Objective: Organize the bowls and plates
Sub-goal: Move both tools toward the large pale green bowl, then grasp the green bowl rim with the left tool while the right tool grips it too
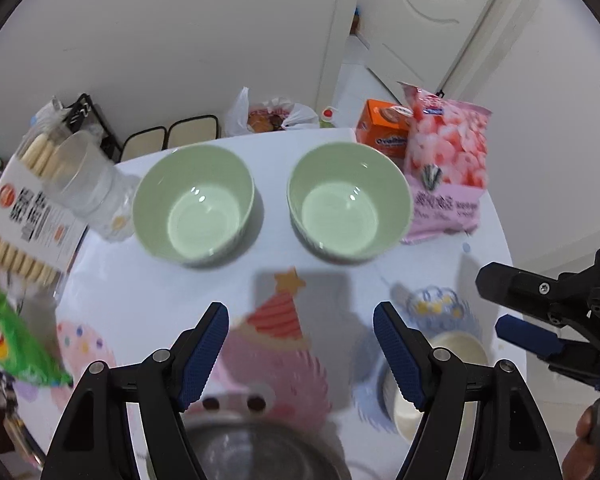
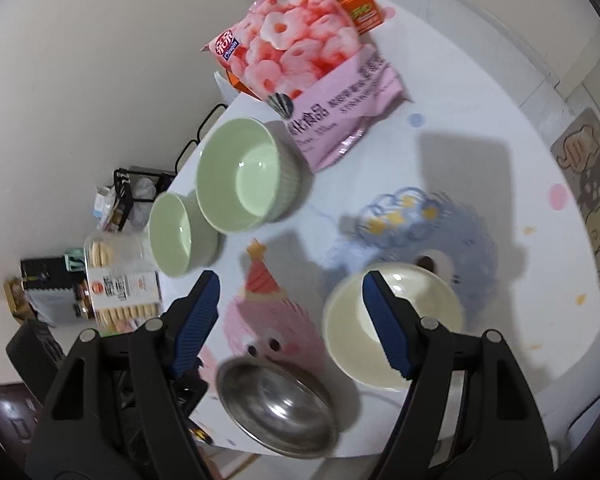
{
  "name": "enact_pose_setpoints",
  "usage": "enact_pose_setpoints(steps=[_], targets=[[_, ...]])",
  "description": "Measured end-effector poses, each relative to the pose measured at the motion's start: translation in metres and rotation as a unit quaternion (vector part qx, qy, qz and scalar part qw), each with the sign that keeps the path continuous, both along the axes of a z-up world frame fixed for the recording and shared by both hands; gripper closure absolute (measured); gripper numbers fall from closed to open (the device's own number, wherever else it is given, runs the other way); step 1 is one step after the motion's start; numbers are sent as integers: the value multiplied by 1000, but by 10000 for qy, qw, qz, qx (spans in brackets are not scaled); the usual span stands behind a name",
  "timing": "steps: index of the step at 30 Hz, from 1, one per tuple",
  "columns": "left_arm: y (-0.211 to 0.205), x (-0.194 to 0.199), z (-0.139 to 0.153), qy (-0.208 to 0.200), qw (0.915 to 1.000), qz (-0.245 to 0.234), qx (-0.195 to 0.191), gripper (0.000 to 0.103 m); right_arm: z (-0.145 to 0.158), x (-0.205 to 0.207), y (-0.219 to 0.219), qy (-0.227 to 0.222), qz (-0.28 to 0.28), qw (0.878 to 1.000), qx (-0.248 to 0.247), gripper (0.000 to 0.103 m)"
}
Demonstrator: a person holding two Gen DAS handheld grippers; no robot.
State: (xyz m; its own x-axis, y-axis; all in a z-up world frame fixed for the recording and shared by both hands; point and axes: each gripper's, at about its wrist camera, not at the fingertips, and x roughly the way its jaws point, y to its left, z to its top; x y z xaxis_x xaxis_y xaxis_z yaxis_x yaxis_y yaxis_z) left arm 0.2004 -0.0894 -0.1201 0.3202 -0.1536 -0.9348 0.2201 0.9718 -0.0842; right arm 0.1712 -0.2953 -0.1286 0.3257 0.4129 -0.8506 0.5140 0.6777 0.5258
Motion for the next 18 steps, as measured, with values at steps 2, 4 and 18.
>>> enact_pose_setpoints(steps=[2, 4, 18], targets=[[-2, 15, -7, 38, 9999, -93, 27, 26, -6, 13, 3, 77, -53, 10000, 23, 28], [-6, 26, -11, 59, 9996, -286, 13, 26, -14, 25, 6, 172, -98, 9998, 85, 28], [-25, 81, -45, 28, 9941, -995, 421, 26, -55, 59, 3, 581, -491, 9965, 339, 28]])
